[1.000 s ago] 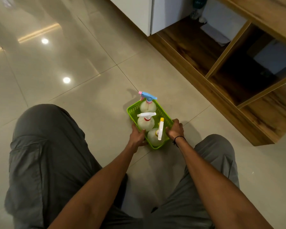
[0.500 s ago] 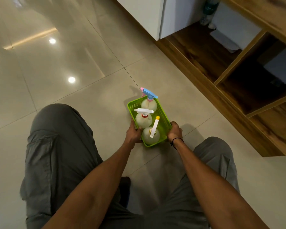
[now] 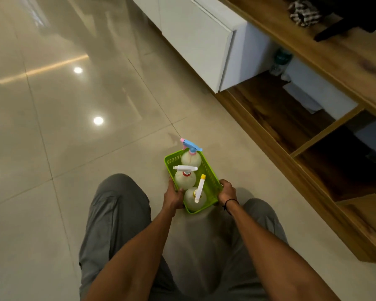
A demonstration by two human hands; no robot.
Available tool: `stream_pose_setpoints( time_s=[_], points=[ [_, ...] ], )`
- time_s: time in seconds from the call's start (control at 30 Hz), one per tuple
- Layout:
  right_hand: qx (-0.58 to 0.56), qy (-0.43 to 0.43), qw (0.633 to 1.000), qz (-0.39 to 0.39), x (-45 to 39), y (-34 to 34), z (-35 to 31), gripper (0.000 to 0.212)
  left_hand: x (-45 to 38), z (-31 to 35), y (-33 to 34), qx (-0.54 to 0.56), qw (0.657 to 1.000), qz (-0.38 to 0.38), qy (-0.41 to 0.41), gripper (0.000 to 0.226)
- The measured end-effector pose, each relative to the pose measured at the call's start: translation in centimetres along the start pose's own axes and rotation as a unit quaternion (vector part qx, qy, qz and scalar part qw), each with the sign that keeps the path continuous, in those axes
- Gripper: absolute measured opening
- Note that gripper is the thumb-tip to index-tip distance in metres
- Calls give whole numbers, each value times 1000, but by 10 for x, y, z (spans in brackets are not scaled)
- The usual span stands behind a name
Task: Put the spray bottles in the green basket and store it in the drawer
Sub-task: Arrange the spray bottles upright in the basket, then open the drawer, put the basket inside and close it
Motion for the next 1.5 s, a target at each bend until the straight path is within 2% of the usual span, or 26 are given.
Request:
stream_pose_setpoints(
  time_s=[0.1, 0.23, 0.4, 0.5, 0.6, 0.9, 1.03, 1.13, 1.33, 1.5],
  points=[
    [-3, -4, 1000, -13, -25, 0, -28, 27, -20, 30, -11, -6, 1000, 9, 20, 65],
    [-12, -1, 1000, -21, -70, -8, -64, 25, -49, 78, -11, -15, 999, 17, 34, 82],
    [28, -7, 999, -29, -131, -35, -99, 24, -95, 116, 8, 21, 999, 30, -6, 62],
    [34, 16, 998, -45, -155, -48, -110, 22, -110, 139, 19, 44, 998, 20, -40, 76],
    [43, 16, 997, -66, -172, -55, -124, 27, -128, 163, 21, 40, 999, 20, -30, 90],
    [43, 24, 993, -109, -218, -60, -172, 44, -171, 215, 15, 39, 998, 26, -52, 95],
    [61, 22, 989, -133, -231, -63, -184, 50, -183, 217, 13, 43, 995, -4, -91, 79],
    [82, 24, 987, -135, -235, -75, -192, 60, -185, 213, 3, -11, 993, 3, -120, 72],
    [36, -15, 997, -71, -234, -113, -256, 65, -174, 242, -39, -66, 978, 137, -141, 43],
    [-31, -88, 995, -25, -237, -141, -335, 70, -174, 303, -52, -47, 981, 169, -87, 34]
  ],
)
Point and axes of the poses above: each hand's wrist, its own x-axis away from the middle knuckle, its own y-axis out of the palm, z = x × y, the point moved 7 cm from there along -x, towards the middle knuckle, and after that the axes turned 1 degree about x, right-handed, at the moved point
